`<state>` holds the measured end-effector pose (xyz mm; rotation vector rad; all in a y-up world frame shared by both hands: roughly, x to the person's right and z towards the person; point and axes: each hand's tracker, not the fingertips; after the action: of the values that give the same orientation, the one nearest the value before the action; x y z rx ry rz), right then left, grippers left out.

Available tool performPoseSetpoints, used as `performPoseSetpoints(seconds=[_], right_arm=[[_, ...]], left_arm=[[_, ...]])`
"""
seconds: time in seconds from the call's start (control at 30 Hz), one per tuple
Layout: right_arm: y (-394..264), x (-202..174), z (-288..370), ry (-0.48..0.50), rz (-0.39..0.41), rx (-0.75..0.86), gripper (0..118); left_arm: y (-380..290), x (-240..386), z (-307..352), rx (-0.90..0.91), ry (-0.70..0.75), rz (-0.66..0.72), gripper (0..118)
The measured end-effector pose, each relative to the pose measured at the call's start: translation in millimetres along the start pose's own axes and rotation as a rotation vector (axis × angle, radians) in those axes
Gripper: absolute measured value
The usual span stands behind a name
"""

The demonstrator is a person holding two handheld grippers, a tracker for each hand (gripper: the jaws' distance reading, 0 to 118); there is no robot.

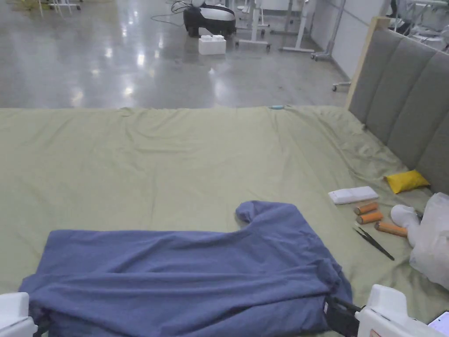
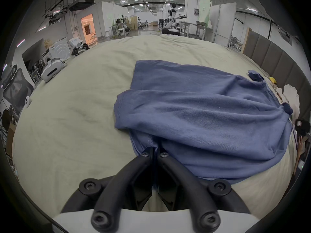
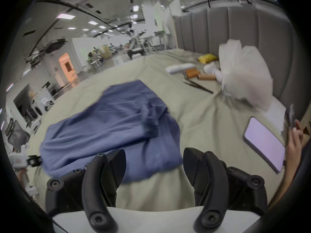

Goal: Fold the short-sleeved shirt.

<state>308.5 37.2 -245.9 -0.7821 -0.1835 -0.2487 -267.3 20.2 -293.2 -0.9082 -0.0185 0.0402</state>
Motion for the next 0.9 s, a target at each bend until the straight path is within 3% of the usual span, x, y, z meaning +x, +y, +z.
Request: performPoseSetpoints(seconds=[0.07,0.1,0.13,0.17,0.2,0.23,0.27,0.3,0.4,0.5,0.7,0.73,0.87,0.9], right_arm=[[-1,0,-38,-0.079,0.056,-0.109,72],[-8,0,-43,-0.058,0.071,-0.123,70],[-5,-7,-27,-0.078,0.074,-0.044,69],[-4,-13,-16,-0.081,0.08,-0.033,57],[-3,-18,-9,-0.052,0.112,-0.011,30],[-4,-21,-4,-0.084,0.176,-0.004,2],[-2,-26,1,-0.136,0.214,-0.01,2],[1,-27,5,-0.123,0.224,-0.01,2],[10,-26,31,-0.127,0.168,0.018,2],[6,-23,69,-0.132,0.163,0.029,2],[-46,-7,132,-0.115,0.216,-0.004,2],[-55,-6,140,-0.109,0.22,-0.021,2],[-91,-8,159,-0.116,0.268,-0.054,2],[-95,-9,158,-0.12,0.282,-0.057,3]], left_arm=[[-1,0,1,0.001,-0.003,0.001,1],[-2,1,1,0.004,-0.003,-0.001,1],[-2,2,2,0.007,-0.001,-0.003,1],[-3,8,9,0.01,0.001,-0.005,1],[-2,8,12,0.009,0.001,-0.004,1],[0,8,16,0.011,-0.003,0.001,0],[2,6,26,0.013,-0.009,0.008,0],[0,-1,23,0.025,-0.011,0.018,0],[4,-15,63,0.109,0.031,0.057,0],[-7,-25,99,0.129,-0.057,0.12,0],[-84,-42,157,0.05,-0.026,0.011,0],[-95,-45,164,0.041,-0.025,0.073,0],[-137,-47,180,-0.006,-0.025,0.079,0],[-143,-48,180,0.009,-0.031,0.075,6]])
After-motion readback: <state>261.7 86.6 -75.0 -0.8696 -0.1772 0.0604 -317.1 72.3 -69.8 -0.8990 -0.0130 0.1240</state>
